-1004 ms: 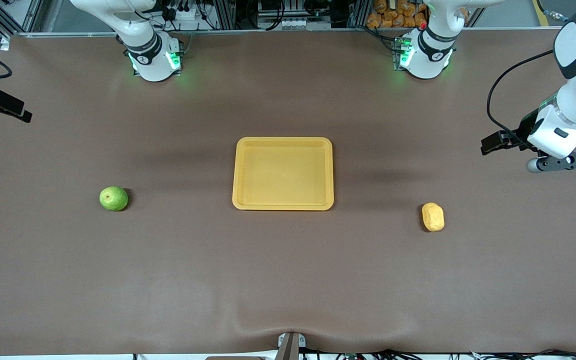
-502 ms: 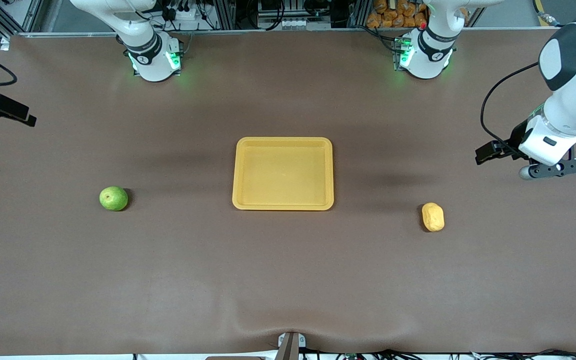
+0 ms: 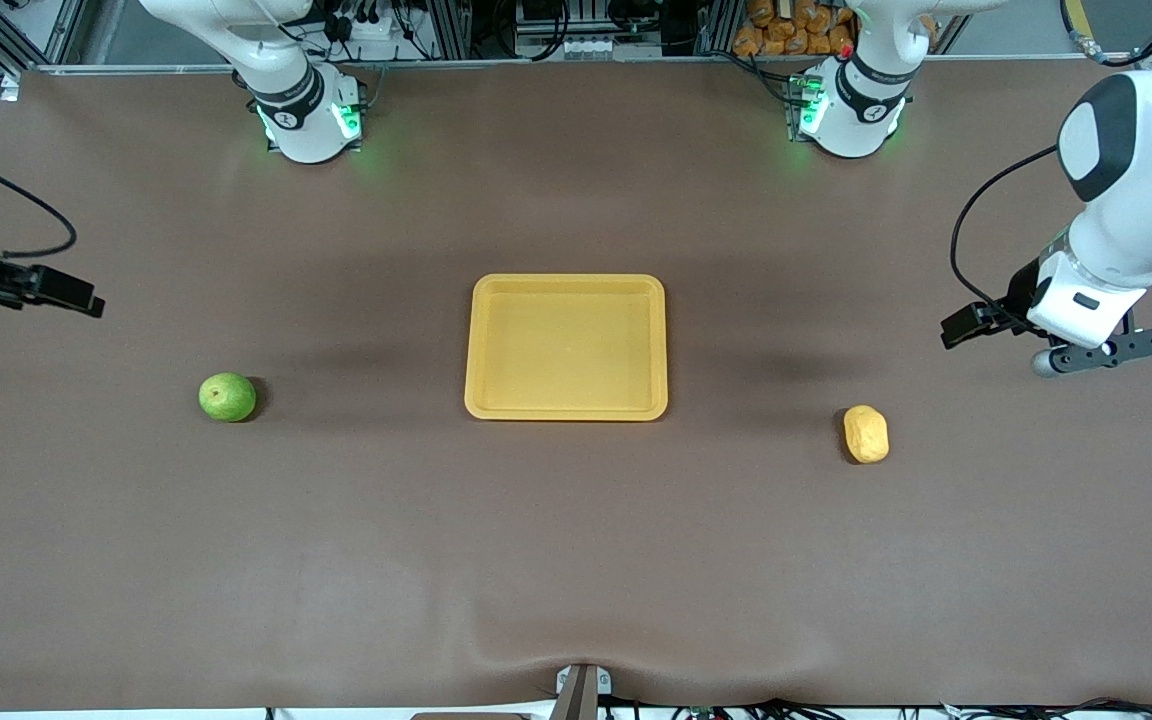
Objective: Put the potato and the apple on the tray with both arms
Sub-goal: 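Reach the left gripper to the potato while the right gripper reaches the apple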
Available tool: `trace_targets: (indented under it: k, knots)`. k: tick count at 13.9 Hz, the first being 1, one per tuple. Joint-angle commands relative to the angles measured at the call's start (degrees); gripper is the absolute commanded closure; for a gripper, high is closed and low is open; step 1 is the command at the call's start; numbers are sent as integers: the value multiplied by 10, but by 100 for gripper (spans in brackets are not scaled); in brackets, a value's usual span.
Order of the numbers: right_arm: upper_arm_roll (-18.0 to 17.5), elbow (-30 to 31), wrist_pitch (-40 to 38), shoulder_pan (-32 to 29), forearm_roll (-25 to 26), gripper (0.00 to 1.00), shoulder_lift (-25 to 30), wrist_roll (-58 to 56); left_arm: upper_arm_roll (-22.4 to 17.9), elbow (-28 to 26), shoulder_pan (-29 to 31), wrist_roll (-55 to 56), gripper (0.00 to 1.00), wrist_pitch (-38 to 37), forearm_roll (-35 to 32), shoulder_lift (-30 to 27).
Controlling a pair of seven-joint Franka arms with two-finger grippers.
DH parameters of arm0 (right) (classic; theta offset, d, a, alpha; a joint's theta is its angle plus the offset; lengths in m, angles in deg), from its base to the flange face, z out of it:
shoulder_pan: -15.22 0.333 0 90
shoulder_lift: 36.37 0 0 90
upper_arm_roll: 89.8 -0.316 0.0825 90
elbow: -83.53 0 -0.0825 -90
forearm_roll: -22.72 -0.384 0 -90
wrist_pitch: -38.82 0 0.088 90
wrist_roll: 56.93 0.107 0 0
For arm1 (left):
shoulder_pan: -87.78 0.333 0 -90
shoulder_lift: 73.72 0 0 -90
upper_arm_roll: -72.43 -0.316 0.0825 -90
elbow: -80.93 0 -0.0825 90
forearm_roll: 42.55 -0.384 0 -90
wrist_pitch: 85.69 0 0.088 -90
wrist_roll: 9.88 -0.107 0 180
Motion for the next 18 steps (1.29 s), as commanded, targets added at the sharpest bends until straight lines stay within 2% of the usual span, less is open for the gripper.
trace_targets:
  k: [1, 5, 7, 9, 13, 15, 18]
  knots:
    - [1, -19, -3, 0, 13, 0, -3, 12, 2, -11, 1, 13, 0, 34, -11, 8]
    - [4, -17, 33, -13, 12, 0, -15, 11, 2, -55, -1, 28, 0, 115, -11, 13]
    - [4, -17, 67, -18, 13, 0, -36, 11, 2, -57, -2, 32, 0, 126, -11, 25]
    - [6, -17, 93, -20, 14, 0, -61, 9, 3, -58, -4, 41, 0, 151, -11, 48]
    - [6, -17, 167, -26, 23, 0, -112, 7, 9, -90, -18, 52, 0, 272, -11, 109]
    - [5, -17, 188, -24, 43, 0, -135, 5, 9, -90, -18, 51, 0, 298, -11, 139]
    - [4, -15, 192, -8, 41, 0, -177, 3, 9, -89, -20, 51, 0, 314, -23, 165]
